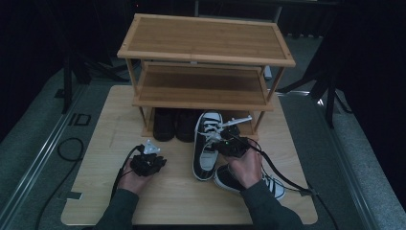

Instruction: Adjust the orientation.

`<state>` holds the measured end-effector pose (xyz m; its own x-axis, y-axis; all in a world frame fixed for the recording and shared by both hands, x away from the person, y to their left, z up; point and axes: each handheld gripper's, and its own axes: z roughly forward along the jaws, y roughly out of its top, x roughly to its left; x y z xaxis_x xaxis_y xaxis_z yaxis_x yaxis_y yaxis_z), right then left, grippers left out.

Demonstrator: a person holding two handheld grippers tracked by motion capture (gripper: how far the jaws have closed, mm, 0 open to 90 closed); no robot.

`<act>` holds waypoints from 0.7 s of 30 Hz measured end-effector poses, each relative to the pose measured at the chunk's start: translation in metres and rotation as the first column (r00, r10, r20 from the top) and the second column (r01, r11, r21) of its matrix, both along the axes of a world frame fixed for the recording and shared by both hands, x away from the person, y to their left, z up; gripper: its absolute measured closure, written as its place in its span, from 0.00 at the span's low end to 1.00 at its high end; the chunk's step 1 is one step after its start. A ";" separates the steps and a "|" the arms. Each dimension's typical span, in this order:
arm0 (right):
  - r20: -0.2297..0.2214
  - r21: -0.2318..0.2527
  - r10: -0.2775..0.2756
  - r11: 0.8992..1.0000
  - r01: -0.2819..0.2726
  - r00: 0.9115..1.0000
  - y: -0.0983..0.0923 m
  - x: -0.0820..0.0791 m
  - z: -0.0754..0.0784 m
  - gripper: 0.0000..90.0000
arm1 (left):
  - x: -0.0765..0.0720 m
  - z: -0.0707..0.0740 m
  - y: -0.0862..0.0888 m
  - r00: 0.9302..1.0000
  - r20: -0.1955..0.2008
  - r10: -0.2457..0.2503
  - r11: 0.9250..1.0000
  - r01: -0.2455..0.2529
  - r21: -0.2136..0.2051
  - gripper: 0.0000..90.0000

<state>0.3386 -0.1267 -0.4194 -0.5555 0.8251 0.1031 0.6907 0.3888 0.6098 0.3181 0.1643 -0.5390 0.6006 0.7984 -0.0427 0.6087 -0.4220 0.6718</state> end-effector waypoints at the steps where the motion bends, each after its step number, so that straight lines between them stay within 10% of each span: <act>1: 0.003 0.000 0.003 1.000 -0.003 1.000 0.002 -0.001 0.001 0.95 | 0.000 0.000 0.000 1.000 0.001 0.001 1.000 -0.001 -0.001 0.85; 21: 0.033 0.008 0.045 0.999 -0.046 0.998 0.008 -0.009 0.014 0.96 | 0.000 0.000 0.000 1.000 0.001 -0.002 1.000 0.002 0.000 0.85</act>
<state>0.3299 -0.1188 -0.4053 -0.5956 0.7981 0.0912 0.6522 0.4142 0.6349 0.3180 0.1638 -0.5392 0.6020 0.7974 -0.0423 0.6074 -0.4229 0.6725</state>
